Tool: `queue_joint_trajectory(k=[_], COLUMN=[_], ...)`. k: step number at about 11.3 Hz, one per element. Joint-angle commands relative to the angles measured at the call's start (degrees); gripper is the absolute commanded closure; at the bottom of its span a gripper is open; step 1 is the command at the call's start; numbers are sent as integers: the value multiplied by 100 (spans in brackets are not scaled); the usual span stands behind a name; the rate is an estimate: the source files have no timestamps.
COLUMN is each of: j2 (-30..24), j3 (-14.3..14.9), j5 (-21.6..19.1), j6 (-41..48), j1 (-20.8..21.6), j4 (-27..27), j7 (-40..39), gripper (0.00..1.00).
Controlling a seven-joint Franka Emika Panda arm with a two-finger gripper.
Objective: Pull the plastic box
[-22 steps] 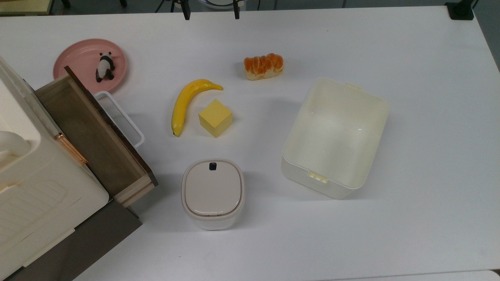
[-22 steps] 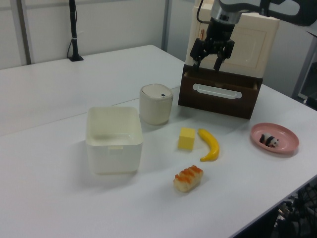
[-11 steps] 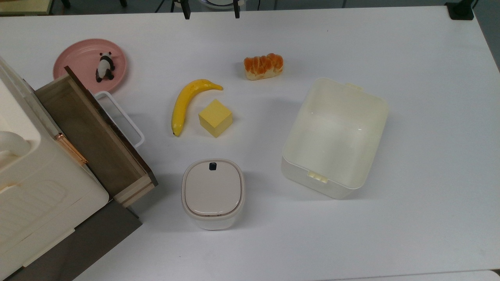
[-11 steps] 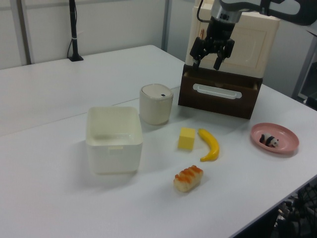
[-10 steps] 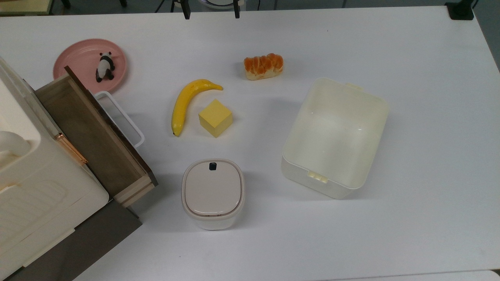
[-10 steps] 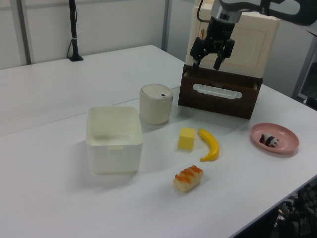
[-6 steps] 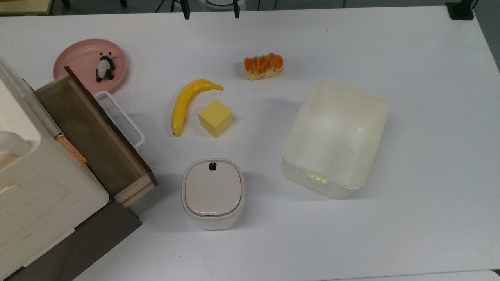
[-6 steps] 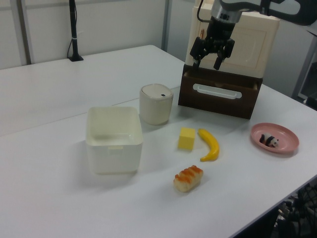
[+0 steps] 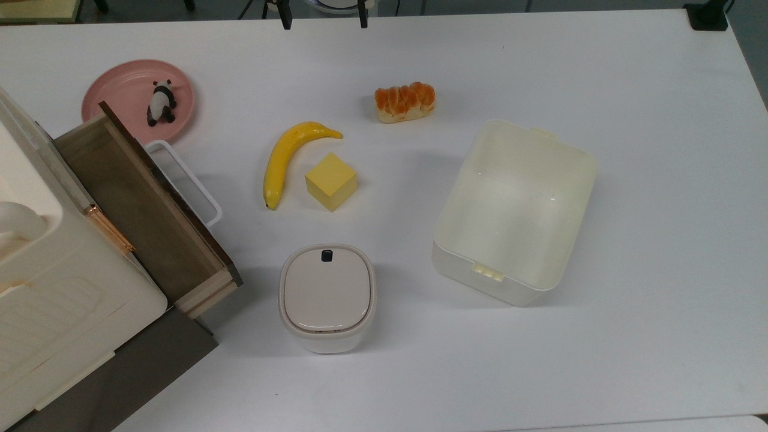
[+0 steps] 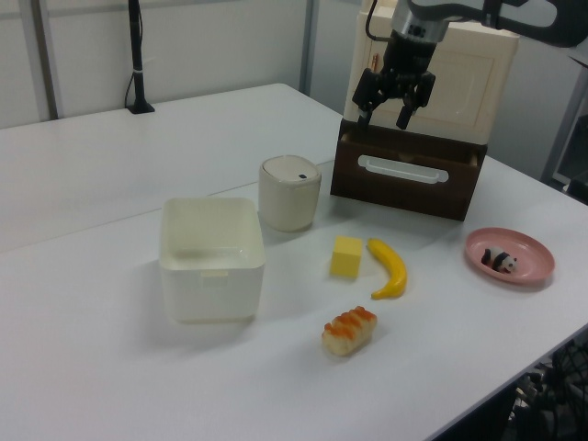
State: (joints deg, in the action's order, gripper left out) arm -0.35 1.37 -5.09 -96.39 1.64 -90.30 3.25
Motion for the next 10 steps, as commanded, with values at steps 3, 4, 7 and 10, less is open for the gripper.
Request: queue_joint_trajectory(k=[3, 4, 7, 10], j2=[-88, -88, -61, 52], j3=[-58, -58, -58, -197], j5=[-176, -176, -185, -168], j6=[-152, -161, -361, -513], j1=[-94, -94, -103, -85], j4=[-111, -111, -111, -111], j7=[-106, -97, -105, -1205], gripper=[0, 0, 0, 0])
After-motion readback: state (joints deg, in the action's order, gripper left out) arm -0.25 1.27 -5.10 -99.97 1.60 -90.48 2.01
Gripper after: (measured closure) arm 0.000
